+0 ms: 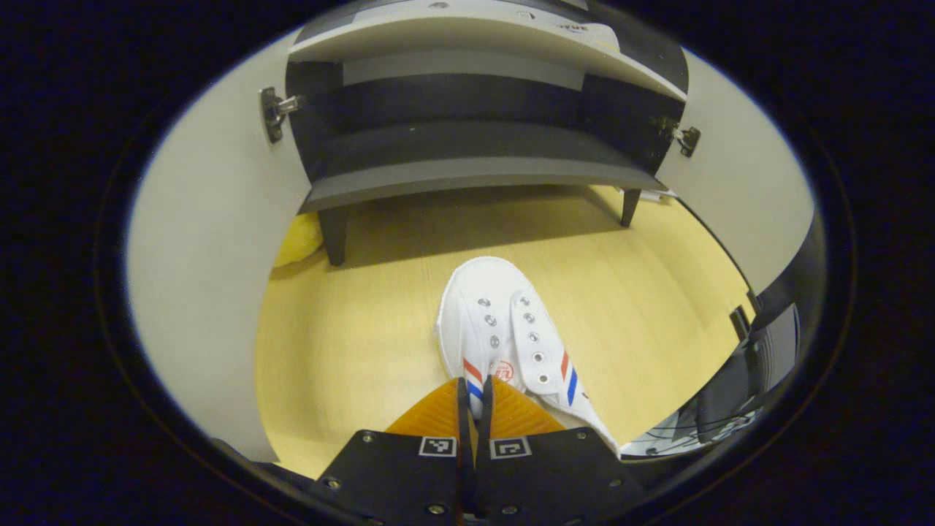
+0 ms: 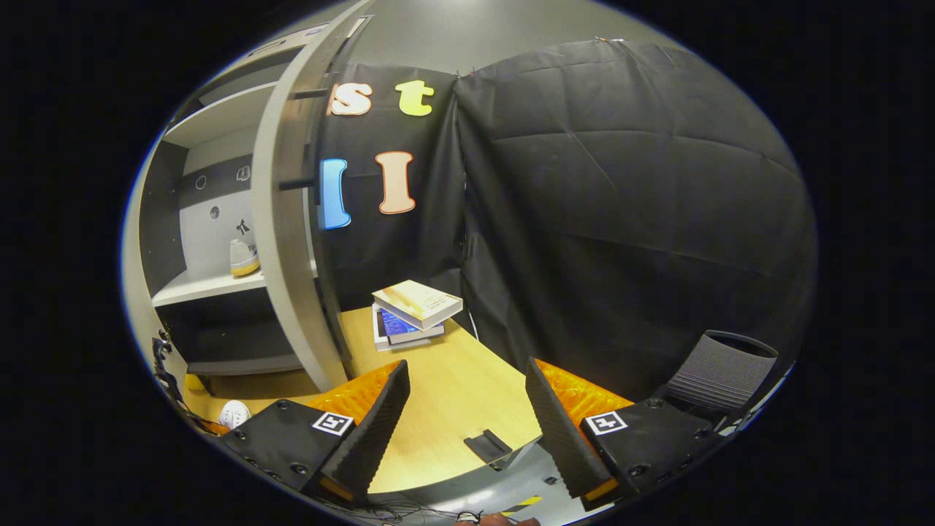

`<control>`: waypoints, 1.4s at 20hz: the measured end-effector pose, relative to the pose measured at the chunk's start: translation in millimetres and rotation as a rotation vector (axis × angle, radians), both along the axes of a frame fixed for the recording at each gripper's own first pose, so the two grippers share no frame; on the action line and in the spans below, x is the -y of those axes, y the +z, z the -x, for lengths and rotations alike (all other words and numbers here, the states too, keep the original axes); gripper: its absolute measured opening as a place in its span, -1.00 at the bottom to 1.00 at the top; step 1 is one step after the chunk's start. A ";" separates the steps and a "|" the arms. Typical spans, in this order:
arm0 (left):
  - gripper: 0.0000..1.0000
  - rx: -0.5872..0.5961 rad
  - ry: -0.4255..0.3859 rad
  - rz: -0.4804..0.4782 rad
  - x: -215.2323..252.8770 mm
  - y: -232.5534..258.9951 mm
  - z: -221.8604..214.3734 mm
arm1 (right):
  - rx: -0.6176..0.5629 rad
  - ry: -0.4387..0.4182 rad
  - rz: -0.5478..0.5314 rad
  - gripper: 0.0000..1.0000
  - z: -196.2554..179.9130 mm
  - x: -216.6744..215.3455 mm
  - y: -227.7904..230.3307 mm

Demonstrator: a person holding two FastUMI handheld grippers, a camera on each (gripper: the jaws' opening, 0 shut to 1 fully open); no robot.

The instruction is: Grab one shoe with the right hand and put it into the shoe cabinet, grab the other shoe with the left hand and put it into the shoe cabinet; then close the right door with the right hand and the left door with the left hand.

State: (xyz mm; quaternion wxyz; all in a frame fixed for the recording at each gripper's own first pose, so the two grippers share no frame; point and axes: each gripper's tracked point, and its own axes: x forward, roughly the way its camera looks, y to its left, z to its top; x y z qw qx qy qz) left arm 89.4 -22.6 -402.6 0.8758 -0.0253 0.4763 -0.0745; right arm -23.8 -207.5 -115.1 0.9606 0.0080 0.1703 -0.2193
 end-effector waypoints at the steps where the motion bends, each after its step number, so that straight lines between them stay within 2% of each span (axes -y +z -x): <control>1: -0.96 0.021 0.012 0.009 -0.7 -0.1 0.0 | 0.005 0.003 -0.001 0.94 -4.2 4.6 3.2; 6: -0.96 0.114 0.078 0.054 -7.7 11.4 -4.3 | 0.007 0.031 0.005 0.99 -22.4 22.8 19.7; 10: -0.98 0.206 0.061 0.020 -11.2 19.3 -15.3 | 0.013 0.057 0.035 0.94 -30.2 27.5 31.6; 15: -0.97 0.356 0.085 0.142 -3.0 31.1 -34.5 | 0.037 0.045 0.005 0.94 -35.5 28.2 34.8; 18: -0.97 0.448 0.080 0.105 -7.8 37.0 -38.6 | 0.050 0.039 -0.029 0.94 -36.0 25.4 38.4; 20: -0.98 0.501 0.086 0.075 -13.6 46.0 -38.3 | 0.066 0.020 -0.006 0.94 -32.1 29.8 49.7; 24: -0.98 0.563 0.112 0.099 -12.2 49.2 -37.3 | 0.086 -0.030 0.006 0.94 -15.9 35.1 57.6; 28: -0.97 0.612 0.128 0.093 -11.0 50.1 -33.8 | 0.086 -0.131 -0.010 0.98 7.6 46.9 48.7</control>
